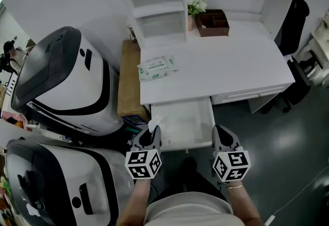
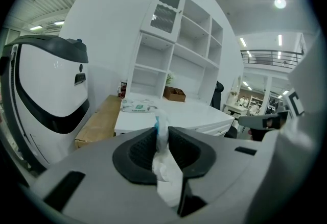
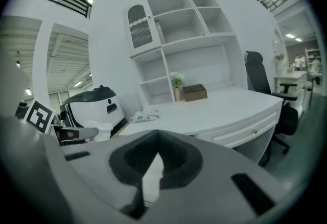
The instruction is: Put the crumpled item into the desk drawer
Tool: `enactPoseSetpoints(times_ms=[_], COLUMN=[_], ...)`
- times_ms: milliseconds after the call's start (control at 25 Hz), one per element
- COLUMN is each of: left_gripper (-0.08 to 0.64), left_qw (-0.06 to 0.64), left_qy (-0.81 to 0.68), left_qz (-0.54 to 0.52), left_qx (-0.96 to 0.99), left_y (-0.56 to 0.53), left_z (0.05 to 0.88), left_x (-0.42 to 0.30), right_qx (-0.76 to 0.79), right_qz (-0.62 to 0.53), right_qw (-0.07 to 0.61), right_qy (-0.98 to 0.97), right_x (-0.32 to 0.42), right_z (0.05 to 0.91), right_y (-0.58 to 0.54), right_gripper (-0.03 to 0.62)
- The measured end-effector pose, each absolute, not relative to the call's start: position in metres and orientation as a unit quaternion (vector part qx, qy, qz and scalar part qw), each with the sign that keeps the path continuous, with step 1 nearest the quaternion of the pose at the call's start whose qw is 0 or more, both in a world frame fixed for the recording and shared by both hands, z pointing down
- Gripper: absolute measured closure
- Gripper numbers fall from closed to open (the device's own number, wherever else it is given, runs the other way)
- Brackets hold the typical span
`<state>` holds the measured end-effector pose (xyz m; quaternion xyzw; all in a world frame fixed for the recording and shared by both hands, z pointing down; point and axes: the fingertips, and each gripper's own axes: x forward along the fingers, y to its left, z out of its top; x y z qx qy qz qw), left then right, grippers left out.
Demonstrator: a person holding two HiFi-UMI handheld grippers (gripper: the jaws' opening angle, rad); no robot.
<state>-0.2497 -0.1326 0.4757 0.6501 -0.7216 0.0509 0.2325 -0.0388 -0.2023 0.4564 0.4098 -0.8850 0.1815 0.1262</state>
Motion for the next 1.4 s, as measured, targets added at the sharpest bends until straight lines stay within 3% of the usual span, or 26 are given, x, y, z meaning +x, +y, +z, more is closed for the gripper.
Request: enactPoseSetpoints(times_ms=[1400], left_gripper=[0.5], left_qw=[0.298], left_qy=[-0.59], left_qz=[0.189], left_qx=[0.726], left_y=[-0.236], left_z=[0.578], left_x=[-0.154], right_qx=[0.508], right_qz=[0.222], right_qw=[0.134], right_qy=[-0.822], right_x=[0.044], right_z=[0.487], right_y=[-0.244], right_gripper=[0.591])
